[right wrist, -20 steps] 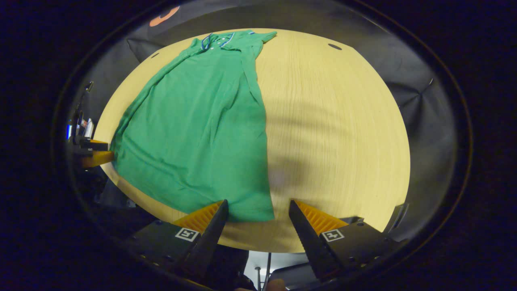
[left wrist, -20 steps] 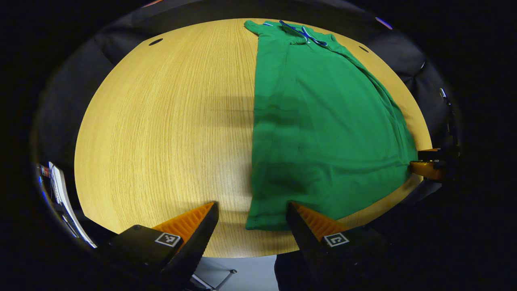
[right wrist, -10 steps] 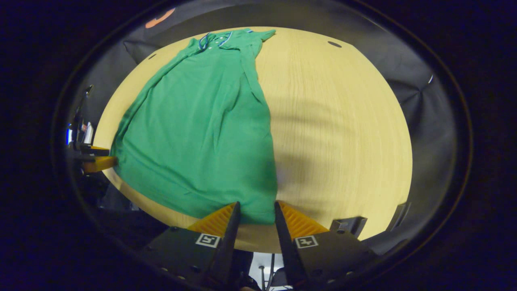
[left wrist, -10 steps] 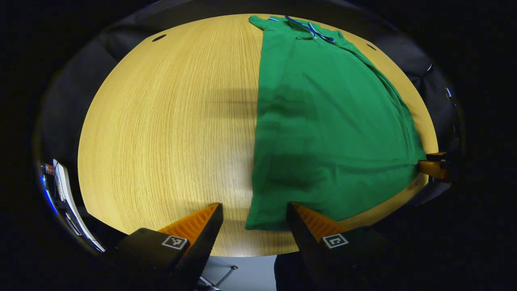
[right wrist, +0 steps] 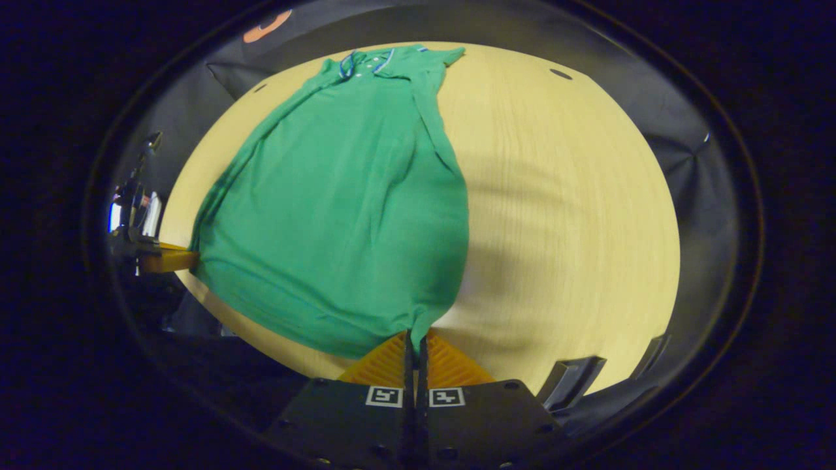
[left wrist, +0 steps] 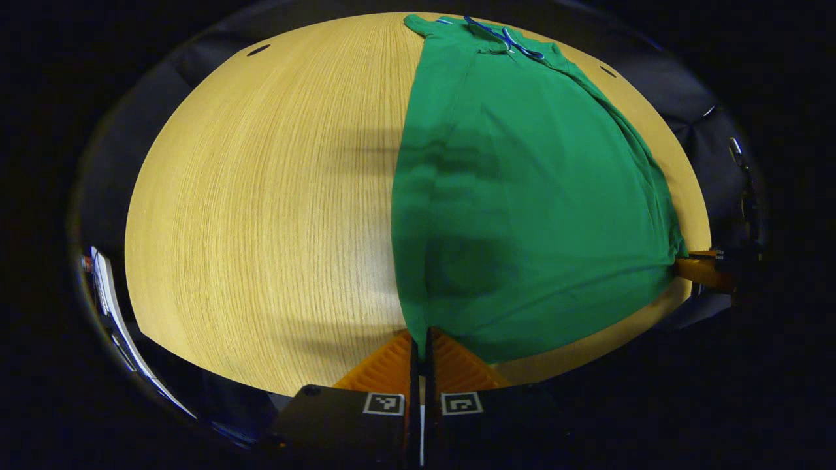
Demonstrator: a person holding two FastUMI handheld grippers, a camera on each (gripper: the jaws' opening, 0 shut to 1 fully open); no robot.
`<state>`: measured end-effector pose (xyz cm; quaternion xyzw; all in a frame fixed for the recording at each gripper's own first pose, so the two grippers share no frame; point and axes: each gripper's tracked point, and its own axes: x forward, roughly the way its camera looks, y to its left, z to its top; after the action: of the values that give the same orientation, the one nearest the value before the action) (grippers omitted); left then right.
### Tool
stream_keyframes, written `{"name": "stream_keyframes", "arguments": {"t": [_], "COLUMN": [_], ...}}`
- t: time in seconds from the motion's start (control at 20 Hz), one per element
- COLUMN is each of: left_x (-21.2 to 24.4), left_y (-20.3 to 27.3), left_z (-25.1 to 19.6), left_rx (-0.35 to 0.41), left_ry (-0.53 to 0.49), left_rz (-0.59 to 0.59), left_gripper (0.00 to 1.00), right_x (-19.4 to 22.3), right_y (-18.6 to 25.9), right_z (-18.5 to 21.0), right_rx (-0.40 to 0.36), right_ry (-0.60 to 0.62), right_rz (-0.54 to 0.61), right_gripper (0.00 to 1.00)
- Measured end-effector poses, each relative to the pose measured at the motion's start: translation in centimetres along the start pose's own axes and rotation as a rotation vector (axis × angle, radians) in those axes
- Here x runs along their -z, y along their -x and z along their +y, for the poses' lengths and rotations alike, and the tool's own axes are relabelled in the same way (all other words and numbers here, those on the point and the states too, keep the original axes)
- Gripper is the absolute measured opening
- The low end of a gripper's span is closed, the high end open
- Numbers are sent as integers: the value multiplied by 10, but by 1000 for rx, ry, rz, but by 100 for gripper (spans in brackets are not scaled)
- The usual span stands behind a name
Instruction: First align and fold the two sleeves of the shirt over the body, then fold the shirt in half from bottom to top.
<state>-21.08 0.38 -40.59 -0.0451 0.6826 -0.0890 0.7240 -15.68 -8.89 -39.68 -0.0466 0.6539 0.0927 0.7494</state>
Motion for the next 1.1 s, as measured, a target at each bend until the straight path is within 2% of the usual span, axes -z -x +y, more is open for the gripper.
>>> {"name": "stream_keyframes", "arguments": {"t": [0.1, 0.15, 0.2, 0.3, 0.35, 0.45, 0.65, 0.7, 0.75, 1.1], "left_x": [0, -1, -2, -4, -8, -19, -51, -60, -70, -141], "left_y": [1, 3, 5, 12, 18, 27, 47, 52, 57, 84], "left_z": [-1, -1, -2, -7, -8, -6, -8, -8, -9, -19], "left_rx": [10, 13, 22, 64, 81, 107, 138, 136, 135, 129], "left_ry": [1, 2, 4, 10, 5, 3, 2, -7, -16, -65], "left_rz": [6, 9, 6, 0, -11, -42, -124, -148, -173, -337], "left_gripper": [7, 6, 6, 6, 6, 6, 6, 6, 6, 6], "right_x": [-3, -3, -4, -9, -11, -17, -40, -47, -55, -118], "right_y": [-2, -1, 1, 7, 12, 21, 39, 43, 47, 82], "right_z": [0, -1, -3, -4, -6, -8, -10, -11, -12, -24], "right_rx": [0, 1, 4, -1, -9, -24, -53, -55, -57, -41], "right_ry": [17, 16, 17, 1, -10, -32, -90, -99, -106, -146], "right_rz": [-3, -5, -10, -27, -35, -53, -92, -105, -120, -265], "right_gripper": [0, 3, 0, 0, 3, 0, 0, 3, 0, 0]}}
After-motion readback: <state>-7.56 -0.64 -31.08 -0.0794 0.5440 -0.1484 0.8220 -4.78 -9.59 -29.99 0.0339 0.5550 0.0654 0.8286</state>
